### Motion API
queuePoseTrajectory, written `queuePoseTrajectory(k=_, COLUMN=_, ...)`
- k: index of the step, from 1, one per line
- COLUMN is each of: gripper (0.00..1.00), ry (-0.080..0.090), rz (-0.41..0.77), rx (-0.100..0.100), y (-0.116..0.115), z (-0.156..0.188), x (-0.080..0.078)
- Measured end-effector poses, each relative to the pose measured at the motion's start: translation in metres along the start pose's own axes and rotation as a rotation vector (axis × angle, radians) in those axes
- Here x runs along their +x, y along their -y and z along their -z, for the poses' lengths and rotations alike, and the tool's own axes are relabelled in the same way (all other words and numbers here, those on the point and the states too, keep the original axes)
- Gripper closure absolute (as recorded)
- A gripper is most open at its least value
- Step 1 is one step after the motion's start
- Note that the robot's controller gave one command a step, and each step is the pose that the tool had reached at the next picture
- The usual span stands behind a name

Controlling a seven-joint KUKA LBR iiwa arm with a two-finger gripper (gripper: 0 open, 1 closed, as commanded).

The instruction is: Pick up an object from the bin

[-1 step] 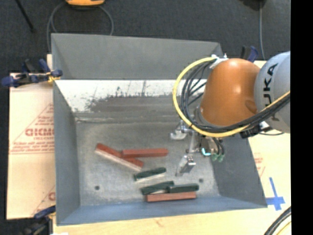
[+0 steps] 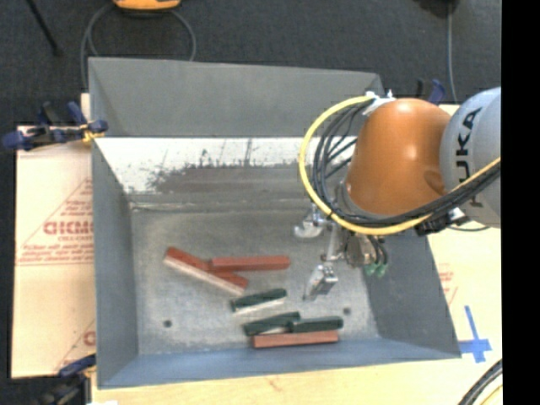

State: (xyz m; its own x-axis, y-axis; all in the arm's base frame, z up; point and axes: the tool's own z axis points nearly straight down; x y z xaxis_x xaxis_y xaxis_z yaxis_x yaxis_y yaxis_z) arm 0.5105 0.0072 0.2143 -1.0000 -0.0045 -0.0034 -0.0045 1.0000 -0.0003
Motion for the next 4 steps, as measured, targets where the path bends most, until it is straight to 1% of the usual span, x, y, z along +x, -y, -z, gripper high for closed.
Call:
queuePoseTrajectory(k=1, gripper=0.00, ry=0.005, rz=-0.022, rx=-0.002, y=-0.005, z=-0.064, x=0.007)
queuePoseTrajectory(k=2, gripper=0.00, ry=-0.005, rz=-0.027, rx=-0.002, y=-0.006, z=-0.116, x=0.012)
queuePoseTrajectory(k=3, gripper=0.00, ry=-0.002, rz=0.007, rx=0.001, y=-0.011, z=-0.086, x=0.018)
queuePoseTrajectory(k=4, gripper=0.00, ry=0.025, rz=-0.052, rx=-0.003, y=-0.010, z=-0.126, x=0.013)
